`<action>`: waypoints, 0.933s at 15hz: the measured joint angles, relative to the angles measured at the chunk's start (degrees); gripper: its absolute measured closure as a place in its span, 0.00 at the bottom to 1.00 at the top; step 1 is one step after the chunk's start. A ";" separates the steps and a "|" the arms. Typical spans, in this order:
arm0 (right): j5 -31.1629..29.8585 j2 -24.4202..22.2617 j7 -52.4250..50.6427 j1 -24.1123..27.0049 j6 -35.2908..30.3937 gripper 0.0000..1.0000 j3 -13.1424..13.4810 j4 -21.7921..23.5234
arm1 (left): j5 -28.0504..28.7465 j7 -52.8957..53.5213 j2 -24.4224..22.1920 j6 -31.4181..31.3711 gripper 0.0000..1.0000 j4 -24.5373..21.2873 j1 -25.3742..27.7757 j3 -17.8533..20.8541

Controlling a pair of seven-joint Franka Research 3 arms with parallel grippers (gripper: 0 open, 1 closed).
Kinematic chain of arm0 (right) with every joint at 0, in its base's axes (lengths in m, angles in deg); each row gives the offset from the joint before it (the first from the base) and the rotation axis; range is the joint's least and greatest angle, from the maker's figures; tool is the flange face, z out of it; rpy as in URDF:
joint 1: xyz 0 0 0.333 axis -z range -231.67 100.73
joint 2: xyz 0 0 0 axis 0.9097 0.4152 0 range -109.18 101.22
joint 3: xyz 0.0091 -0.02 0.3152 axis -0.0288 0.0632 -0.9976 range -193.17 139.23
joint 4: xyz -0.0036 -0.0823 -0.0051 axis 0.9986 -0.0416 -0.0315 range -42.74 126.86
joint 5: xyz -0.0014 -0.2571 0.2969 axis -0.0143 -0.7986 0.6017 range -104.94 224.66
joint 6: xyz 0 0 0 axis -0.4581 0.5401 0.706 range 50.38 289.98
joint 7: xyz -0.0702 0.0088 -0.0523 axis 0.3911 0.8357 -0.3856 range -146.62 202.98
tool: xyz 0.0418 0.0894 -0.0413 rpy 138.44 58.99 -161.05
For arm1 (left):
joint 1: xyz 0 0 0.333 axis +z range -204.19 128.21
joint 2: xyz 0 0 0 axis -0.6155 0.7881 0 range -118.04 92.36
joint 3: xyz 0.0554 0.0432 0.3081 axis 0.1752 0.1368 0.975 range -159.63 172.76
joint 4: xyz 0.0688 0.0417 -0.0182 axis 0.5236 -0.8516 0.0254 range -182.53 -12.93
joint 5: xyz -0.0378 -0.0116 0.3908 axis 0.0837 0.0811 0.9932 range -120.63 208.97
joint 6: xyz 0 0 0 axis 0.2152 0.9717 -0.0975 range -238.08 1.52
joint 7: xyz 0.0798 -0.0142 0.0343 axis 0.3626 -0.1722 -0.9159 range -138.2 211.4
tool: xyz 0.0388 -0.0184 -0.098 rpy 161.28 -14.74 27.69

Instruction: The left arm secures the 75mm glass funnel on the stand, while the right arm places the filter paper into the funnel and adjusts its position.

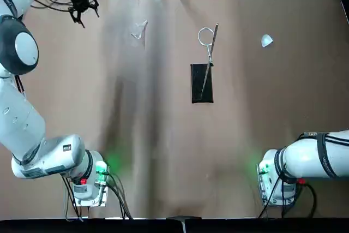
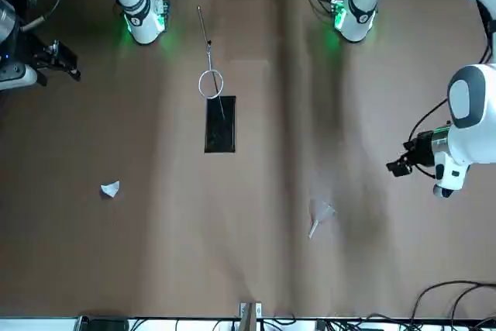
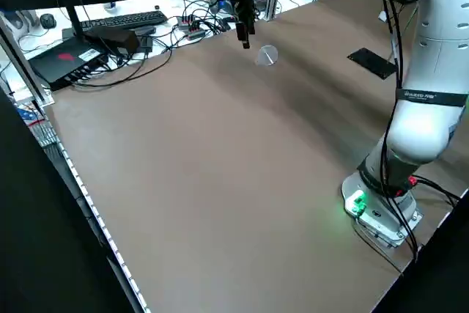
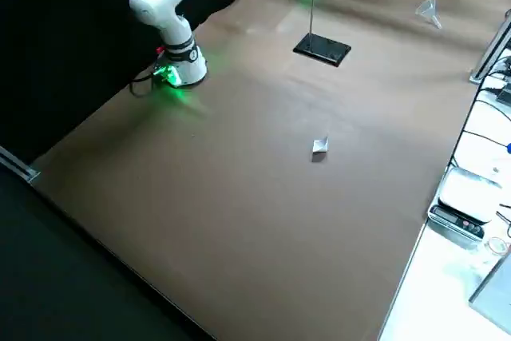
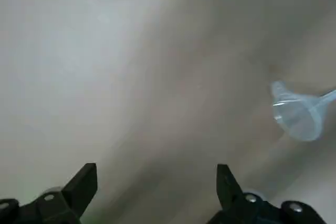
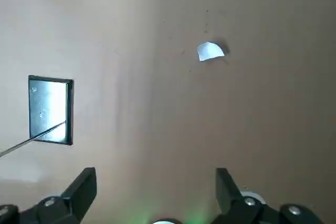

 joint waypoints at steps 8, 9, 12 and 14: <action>0.00 0.00 0.00 0.00 0.00 0.00 0.01 0.01 | -17.24 -13.93 2.07 -12.85 0.00 -3.09 -1.73 -0.95; 0.00 0.00 0.00 0.00 0.00 0.00 -0.01 0.01 | -19.61 -14.43 2.51 -14.07 0.00 -2.94 -2.32 -1.01; 0.00 0.00 0.00 -0.01 0.01 0.00 -0.03 0.01 | -29.71 -17.61 3.41 -17.65 0.00 -2.55 -4.35 -1.06; 0.00 0.00 0.00 -0.01 0.02 0.00 -0.03 0.01 | -33.76 -20.20 3.78 -18.63 0.00 -2.51 -5.03 -1.07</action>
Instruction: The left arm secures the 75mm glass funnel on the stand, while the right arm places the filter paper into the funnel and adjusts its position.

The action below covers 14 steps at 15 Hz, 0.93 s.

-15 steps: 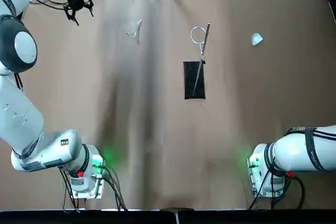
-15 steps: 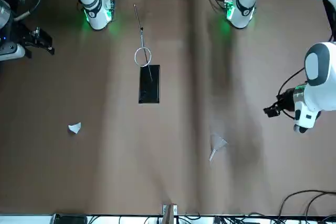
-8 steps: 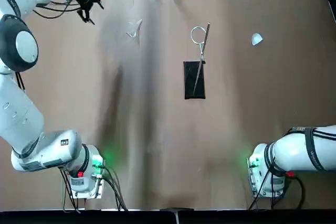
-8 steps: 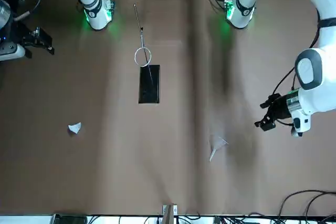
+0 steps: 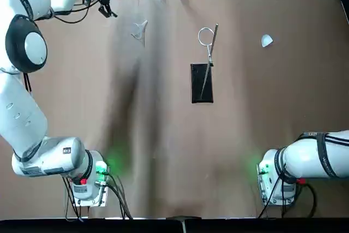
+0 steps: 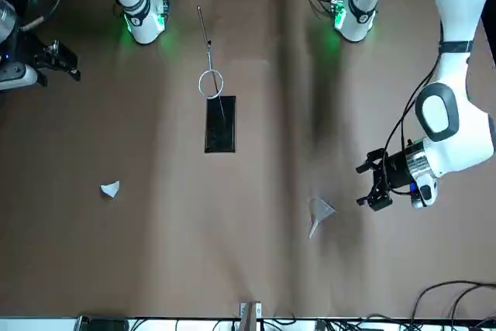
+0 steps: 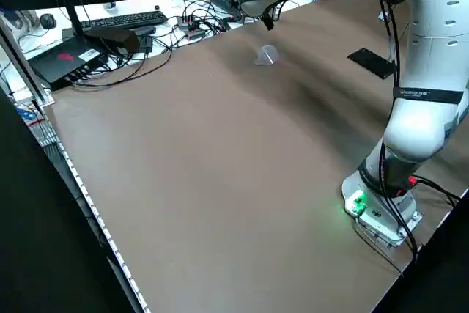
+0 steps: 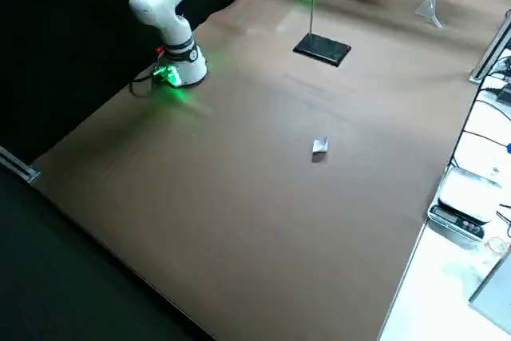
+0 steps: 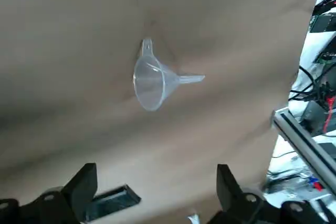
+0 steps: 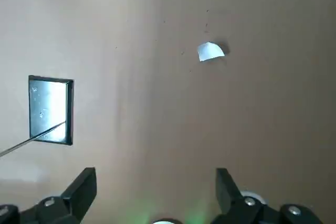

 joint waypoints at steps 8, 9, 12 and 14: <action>0.00 0.01 0.00 -0.01 -0.08 0.00 -0.03 0.09 | -1.10 -5.17 6.51 -12.26 0.00 -0.16 -4.08 0.13; 0.00 0.01 0.00 -0.02 -0.10 0.00 -0.03 0.11 | -0.47 -4.74 7.37 -12.40 0.00 -0.16 -4.04 0.31; 0.00 0.01 0.00 -0.04 -0.11 0.00 -0.06 0.13 | 1.20 -4.36 9.16 -12.93 0.00 -0.29 -3.80 0.55; 0.00 0.02 0.00 -0.04 -0.13 0.00 -0.06 0.15 | 1.20 -4.37 9.73 -15.81 0.00 -0.48 -4.32 0.45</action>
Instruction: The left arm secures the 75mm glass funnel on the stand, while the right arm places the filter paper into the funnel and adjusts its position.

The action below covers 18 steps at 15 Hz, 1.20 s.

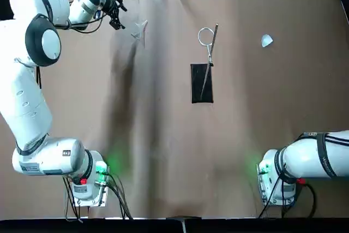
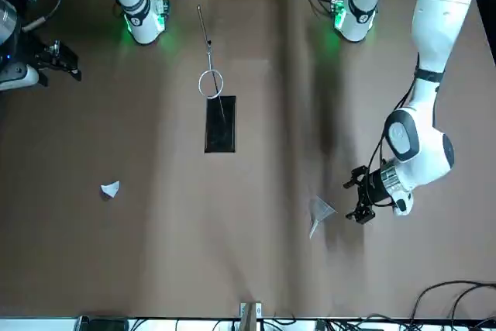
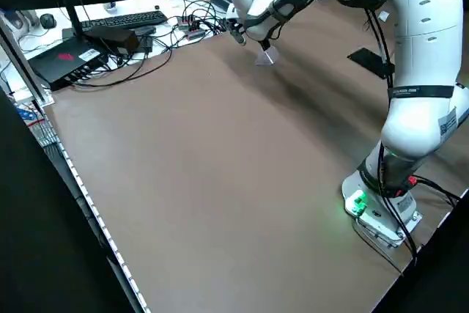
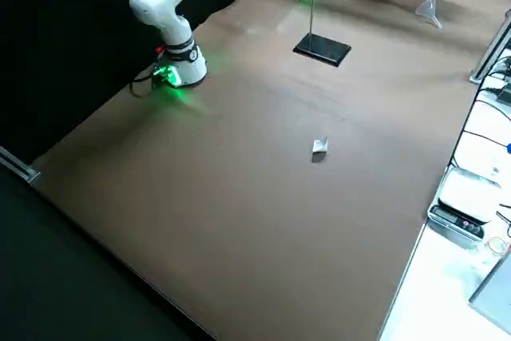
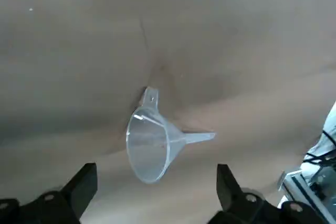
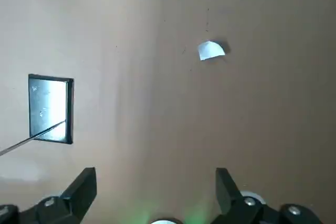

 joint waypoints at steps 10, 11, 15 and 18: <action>0.00 0.15 0.00 0.00 0.03 0.00 0.00 0.05 | -0.01 -1.89 3.53 -5.12 0.09 0.00 -2.17 -0.07; 0.00 0.16 0.00 0.00 0.03 0.00 0.00 0.05 | -0.01 -2.50 3.53 -5.12 0.15 0.02 -2.31 -0.09; 0.00 0.19 0.00 0.00 0.03 0.00 0.00 0.05 | -0.01 -3.53 3.62 -7.20 0.15 -0.02 -3.06 -0.13; 0.00 0.20 0.00 0.00 0.03 0.00 0.00 0.06 | -0.01 -3.68 4.35 -9.73 0.15 -0.09 -4.04 -0.14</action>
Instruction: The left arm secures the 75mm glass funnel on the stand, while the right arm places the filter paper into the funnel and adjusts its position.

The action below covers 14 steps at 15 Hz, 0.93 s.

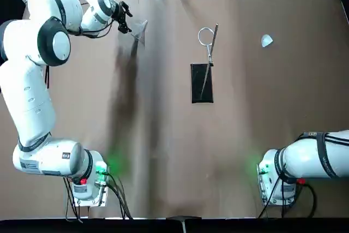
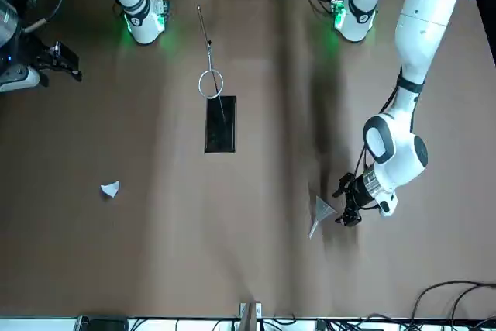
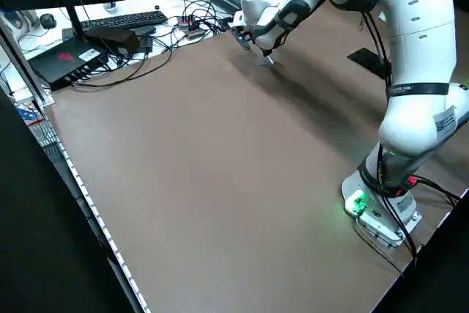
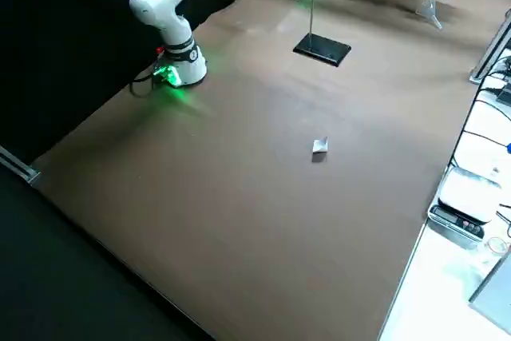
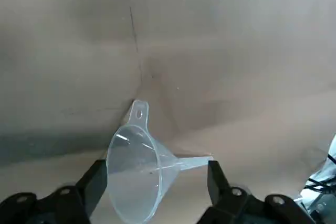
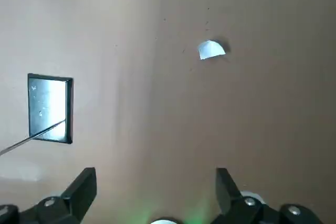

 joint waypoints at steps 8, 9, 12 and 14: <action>0.00 2.30 0.01 0.01 -0.07 0.00 0.07 0.56 | -1.43 -3.53 0.94 -1.96 0.59 0.23 -2.00 -0.03; -0.01 3.08 0.01 0.03 -0.06 0.00 0.10 0.69 | -1.43 -3.54 0.94 -2.00 0.69 0.38 -2.00 -0.03; -0.07 6.02 0.01 0.29 0.31 0.00 0.24 0.84 | -1.44 -3.54 0.81 -2.60 0.95 1.20 -1.99 0.00; -0.04 8.00 0.01 1.21 1.35 0.00 0.32 0.85 | -1.43 -3.54 0.41 -2.68 0.96 1.79 -1.99 0.03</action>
